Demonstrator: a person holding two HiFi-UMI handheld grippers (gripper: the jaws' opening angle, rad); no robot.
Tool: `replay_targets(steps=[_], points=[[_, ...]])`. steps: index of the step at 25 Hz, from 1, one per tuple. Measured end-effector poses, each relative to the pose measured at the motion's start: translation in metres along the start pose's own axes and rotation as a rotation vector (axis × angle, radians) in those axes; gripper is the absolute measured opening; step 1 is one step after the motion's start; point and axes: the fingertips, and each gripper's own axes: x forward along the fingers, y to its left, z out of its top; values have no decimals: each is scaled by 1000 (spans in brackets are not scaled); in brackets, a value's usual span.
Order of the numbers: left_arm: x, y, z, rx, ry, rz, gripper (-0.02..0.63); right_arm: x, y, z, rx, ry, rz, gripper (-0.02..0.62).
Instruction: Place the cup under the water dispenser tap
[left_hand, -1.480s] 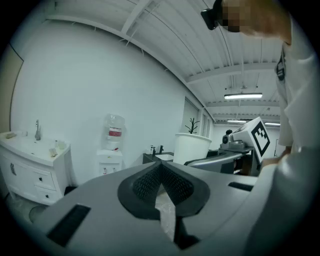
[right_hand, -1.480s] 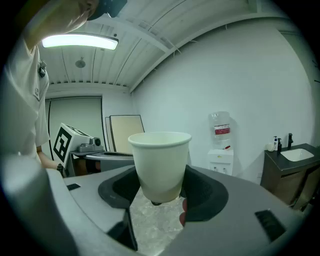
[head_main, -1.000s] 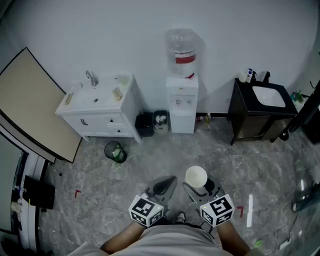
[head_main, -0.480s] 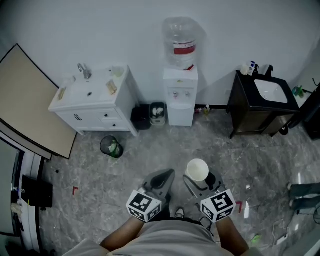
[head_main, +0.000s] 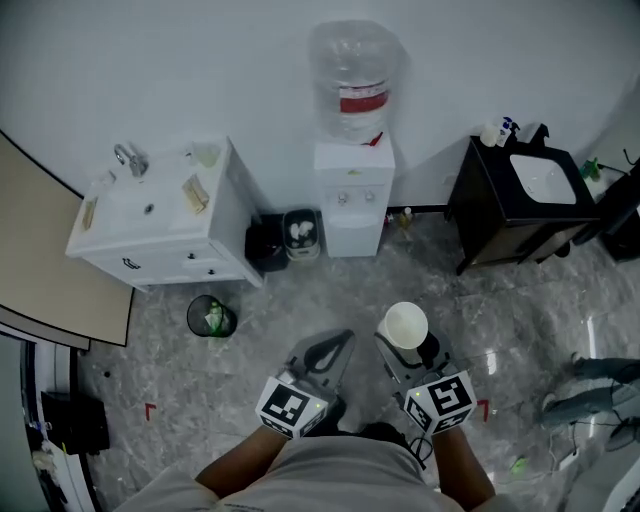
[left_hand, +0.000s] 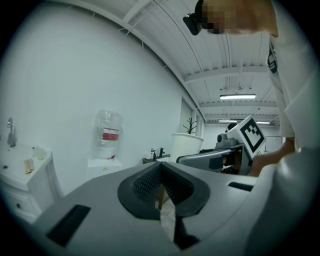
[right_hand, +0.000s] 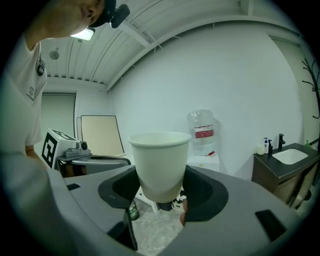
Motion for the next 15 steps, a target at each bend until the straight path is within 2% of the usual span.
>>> replay_targets(steps=[6,15], points=[[41,63,8,2,3,-47,6,67,-24,9,-6,4,-53,276],[116,133,1,-39,15,-44,6,144,-85,12,0,17,-59,276]])
